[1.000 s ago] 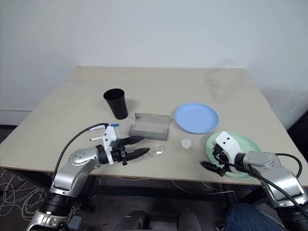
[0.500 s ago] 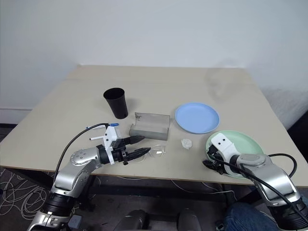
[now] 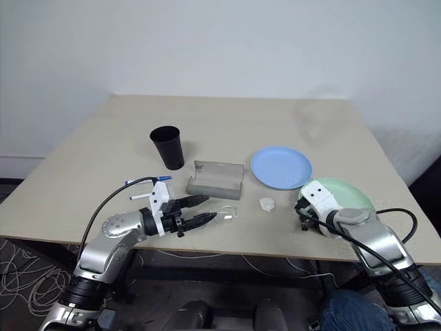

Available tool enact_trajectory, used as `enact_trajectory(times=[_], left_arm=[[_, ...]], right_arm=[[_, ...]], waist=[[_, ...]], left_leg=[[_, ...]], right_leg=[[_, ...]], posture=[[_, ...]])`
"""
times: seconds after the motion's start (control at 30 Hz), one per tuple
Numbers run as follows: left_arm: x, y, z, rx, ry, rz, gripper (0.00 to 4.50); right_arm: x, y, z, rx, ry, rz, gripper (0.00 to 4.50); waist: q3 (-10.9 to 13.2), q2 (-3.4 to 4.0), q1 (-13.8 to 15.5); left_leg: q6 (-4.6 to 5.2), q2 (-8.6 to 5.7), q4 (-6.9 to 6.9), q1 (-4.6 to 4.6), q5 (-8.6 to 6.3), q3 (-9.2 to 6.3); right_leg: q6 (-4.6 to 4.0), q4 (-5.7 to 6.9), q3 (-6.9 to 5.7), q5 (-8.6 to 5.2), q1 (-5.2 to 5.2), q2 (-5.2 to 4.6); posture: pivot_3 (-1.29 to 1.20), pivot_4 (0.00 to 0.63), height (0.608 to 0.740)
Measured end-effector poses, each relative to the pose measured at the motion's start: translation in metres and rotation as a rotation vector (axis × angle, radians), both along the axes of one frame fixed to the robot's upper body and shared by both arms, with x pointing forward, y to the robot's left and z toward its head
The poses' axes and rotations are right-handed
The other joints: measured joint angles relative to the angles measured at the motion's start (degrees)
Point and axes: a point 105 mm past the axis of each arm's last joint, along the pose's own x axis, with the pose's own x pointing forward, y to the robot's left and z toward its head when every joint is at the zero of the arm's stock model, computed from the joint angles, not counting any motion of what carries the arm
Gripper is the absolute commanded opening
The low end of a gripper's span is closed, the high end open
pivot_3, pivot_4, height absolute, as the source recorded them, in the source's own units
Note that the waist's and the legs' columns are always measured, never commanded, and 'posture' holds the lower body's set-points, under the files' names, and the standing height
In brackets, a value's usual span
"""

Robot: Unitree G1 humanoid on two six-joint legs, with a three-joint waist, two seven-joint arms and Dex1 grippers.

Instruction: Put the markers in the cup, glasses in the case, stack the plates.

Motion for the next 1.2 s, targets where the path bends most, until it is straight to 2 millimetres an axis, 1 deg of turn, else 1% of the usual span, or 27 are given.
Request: enact_trajectory(times=[0.03,0.1,0.13,0.2,0.23,0.3,0.43,0.53,0.67,0.7,0.77,0.8,0.87,0.9,0.97,1.13,1.2], left_arm=[[0.000,0.000,0.000,0.000,0.000,0.001,2.79],[0.001,0.000,0.000,0.001,-0.001,0.005,2.79],[0.001,0.000,0.000,0.001,-0.001,0.006,2.79],[0.001,0.000,0.000,0.002,-0.002,0.008,2.79],[0.001,0.000,0.000,0.002,-0.002,0.008,2.79],[0.001,0.000,0.001,0.001,-0.004,0.007,2.79],[0.001,0.000,0.001,0.003,-0.007,0.007,2.79],[0.002,0.000,0.001,0.002,-0.010,0.007,2.79],[0.002,0.000,0.002,0.003,-0.014,0.009,2.79],[0.002,0.000,0.002,0.003,-0.014,0.011,2.79],[0.003,0.000,0.002,0.004,-0.016,0.013,2.79],[0.003,0.000,0.002,0.004,-0.017,0.014,2.79],[0.004,0.000,0.003,0.004,-0.020,0.014,2.79],[0.005,0.000,0.003,0.004,-0.021,0.014,2.79],[0.006,0.000,0.004,0.004,-0.022,0.015,2.79],[0.008,-0.001,0.006,0.004,-0.031,0.014,2.79],[0.008,-0.001,0.007,0.004,-0.035,0.013,2.79]], right_arm=[[0.001,-0.002,0.000,-0.008,-0.004,-0.008,1.39],[0.006,-0.006,0.001,-0.024,-0.013,-0.029,1.05],[0.009,-0.011,0.001,-0.044,-0.018,-0.050,0.88],[0.013,-0.015,0.002,-0.066,-0.034,-0.064,0.16],[0.016,-0.016,0.006,-0.075,-0.050,-0.065,0.02],[0.021,-0.018,0.011,-0.087,-0.075,-0.066,0.02],[0.025,-0.021,0.008,-0.103,-0.076,-0.074,0.02],[0.032,-0.024,0.013,-0.132,-0.104,-0.081,0.02],[0.048,-0.034,0.018,-0.208,-0.181,-0.099,0.02],[0.051,-0.035,0.019,-0.215,-0.197,-0.096,0.02],[0.063,-0.032,0.027,-0.234,-0.273,-0.059,0.02],[0.067,-0.030,0.031,-0.236,-0.301,-0.040,0.02],[0.078,-0.020,0.041,-0.228,-0.365,0.016,0.02],[0.085,-0.010,0.048,-0.217,-0.410,0.072,0.02],[0.091,0.005,0.052,-0.213,-0.450,0.162,0.02],[0.101,0.050,0.050,-0.132,-0.468,0.388,0.02],[0.103,0.061,0.049,-0.115,-0.461,0.448,0.02]], waist=[[0.00,0.00,0.01],[0.00,0.00,-0.01],[0.00,0.00,-0.02],[0.00,0.00,-0.01],[-0.01,-0.01,-0.07],[-0.02,-0.08,-0.39],[0.00,-0.05,-0.17],[0.00,-0.05,-0.21],[0.02,0.00,-0.18],[0.02,0.00,-0.18],[0.04,0.03,-0.24],[0.04,0.03,-0.24],[0.04,0.03,-0.28],[0.04,0.03,-0.30],[0.04,0.03,-0.28],[0.04,0.03,-0.40],[0.04,0.04,-0.40]], left_leg=[[0.00,0.01,0.01,0.00,0.00,0.02],[0.00,0.03,0.01,0.00,0.00,0.07],[0.01,0.03,0.01,0.00,0.00,0.08],[0.02,0.03,0.01,0.02,0.01,0.07],[0.02,0.04,0.01,0.05,0.01,0.08],[0.02,0.11,0.01,0.07,0.01,0.16],[0.02,0.10,0.01,0.05,0.01,0.15],[0.02,0.10,0.02,0.04,0.01,0.18],[0.03,0.10,-0.01,0.03,0.01,0.17],[0.04,0.10,-0.02,0.04,0.02,0.17],[0.14,0.09,-0.12,0.04,0.05,0.19],[0.31,0.09,-0.14,0.06,0.12,0.18],[0.36,0.09,-0.23,0.07,0.10,0.18],[0.37,0.09,-0.32,0.08,0.11,0.18],[0.38,0.08,-0.43,0.09,0.11,0.17],[0.39,0.08,-0.48,0.13,0.13,0.18],[0.40,0.08,-0.48,0.16,0.13,0.17]], right_leg=[[0.00,0.00,0.00,0.00,0.02,0.00],[0.00,0.00,0.00,0.00,0.02,0.00],[0.00,0.00,0.01,0.00,0.01,0.00],[0.00,0.01,0.01,0.00,0.04,0.01],[0.00,0.02,0.01,0.00,0.08,0.01],[0.00,0.01,0.01,0.00,0.06,0.02],[0.00,0.01,0.01,0.00,0.06,0.03],[0.00,0.00,0.02,0.00,0.04,0.02],[0.00,0.04,0.01,0.00,0.02,0.03],[0.01,0.05,0.02,0.01,0.02,0.03],[0.06,0.05,0.04,0.05,0.00,0.04],[0.09,0.06,0.04,0.07,0.00,0.04],[0.09,0.07,0.05,0.11,-0.02,0.05],[0.12,0.05,0.06,0.12,-0.04,0.07],[0.22,0.00,0.07,0.18,-0.05,0.07],[0.24,-0.01,0.09,0.20,-0.04,0.08],[0.23,0.01,0.09,0.20,-0.01,0.09]], posture=[[0.00,0.000,0.740],[0.00,0.000,0.740],[0.00,0.000,0.740],[0.00,0.000,0.740],[0.00,0.000,0.740],[0.00,0.000,0.740],[0.00,0.000,0.740],[0.00,0.000,0.740],[0.00,0.000,0.740],[0.00,0.000,0.740],[0.00,0.000,0.740],[0.00,0.000,0.740],[0.00,0.000,0.740],[0.00,0.000,0.740],[0.00,0.000,0.740],[0.00,0.000,0.740],[0.00,0.000,0.740]])
